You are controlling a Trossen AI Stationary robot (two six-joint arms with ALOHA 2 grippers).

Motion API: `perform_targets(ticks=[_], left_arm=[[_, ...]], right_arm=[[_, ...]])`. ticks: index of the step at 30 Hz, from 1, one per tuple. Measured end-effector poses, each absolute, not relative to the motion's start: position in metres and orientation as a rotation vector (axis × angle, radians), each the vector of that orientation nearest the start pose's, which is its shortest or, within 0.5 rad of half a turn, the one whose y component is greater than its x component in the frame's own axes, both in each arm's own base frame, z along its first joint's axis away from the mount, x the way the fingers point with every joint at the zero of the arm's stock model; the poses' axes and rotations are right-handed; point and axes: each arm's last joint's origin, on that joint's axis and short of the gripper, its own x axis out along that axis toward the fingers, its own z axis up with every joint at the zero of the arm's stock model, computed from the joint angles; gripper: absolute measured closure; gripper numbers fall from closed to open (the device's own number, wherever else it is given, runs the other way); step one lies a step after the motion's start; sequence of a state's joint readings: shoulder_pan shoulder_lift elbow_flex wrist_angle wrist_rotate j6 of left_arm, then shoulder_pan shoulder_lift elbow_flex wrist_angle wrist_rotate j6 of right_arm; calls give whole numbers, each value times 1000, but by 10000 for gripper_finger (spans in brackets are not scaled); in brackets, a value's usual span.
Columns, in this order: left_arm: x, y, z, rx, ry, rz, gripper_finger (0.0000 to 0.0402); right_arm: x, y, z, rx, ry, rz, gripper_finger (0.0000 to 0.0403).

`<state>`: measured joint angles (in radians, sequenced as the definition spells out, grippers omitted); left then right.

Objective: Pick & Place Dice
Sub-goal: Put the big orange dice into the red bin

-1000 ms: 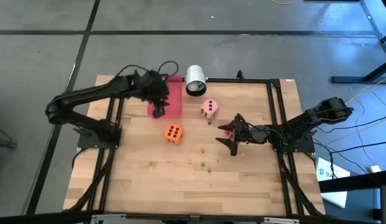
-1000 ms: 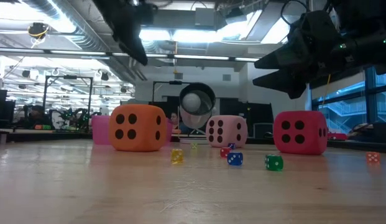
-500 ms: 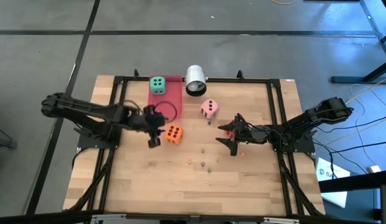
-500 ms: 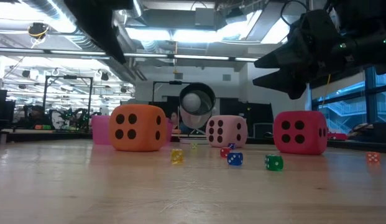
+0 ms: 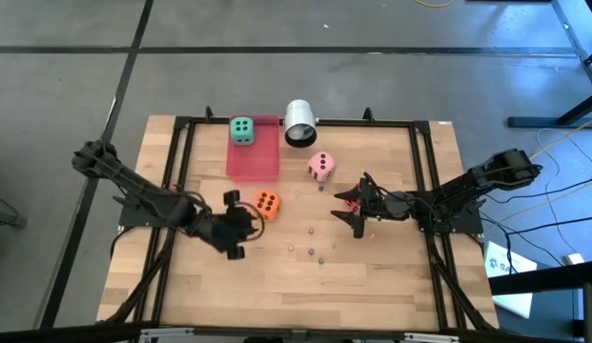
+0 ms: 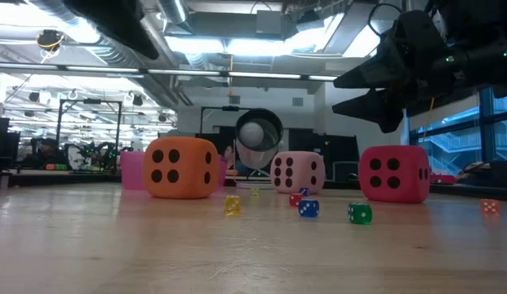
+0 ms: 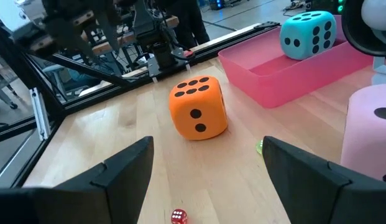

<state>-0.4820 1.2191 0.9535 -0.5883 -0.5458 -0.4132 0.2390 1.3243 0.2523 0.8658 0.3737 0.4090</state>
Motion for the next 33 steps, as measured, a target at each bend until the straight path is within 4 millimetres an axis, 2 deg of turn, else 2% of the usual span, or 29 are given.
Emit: perform_targets(ticks=[6, 12, 19, 25, 33], left_arm=[[219, -106, 271, 136, 697, 253, 274], [226, -94, 271, 147, 712, 289, 268], [233, -76, 270, 37, 756, 285, 211], [239, -68, 271, 22, 749, 263, 168], [243, -68, 264, 143, 801, 226, 178]], right_arm=[[214, 41, 153, 342, 172, -174, 103], [214, 41, 152, 333, 187, -177, 103], [213, 41, 149, 324, 215, -184, 103], [213, 41, 147, 298, 235, -186, 103], [213, 41, 147, 294, 234, -185, 103]])
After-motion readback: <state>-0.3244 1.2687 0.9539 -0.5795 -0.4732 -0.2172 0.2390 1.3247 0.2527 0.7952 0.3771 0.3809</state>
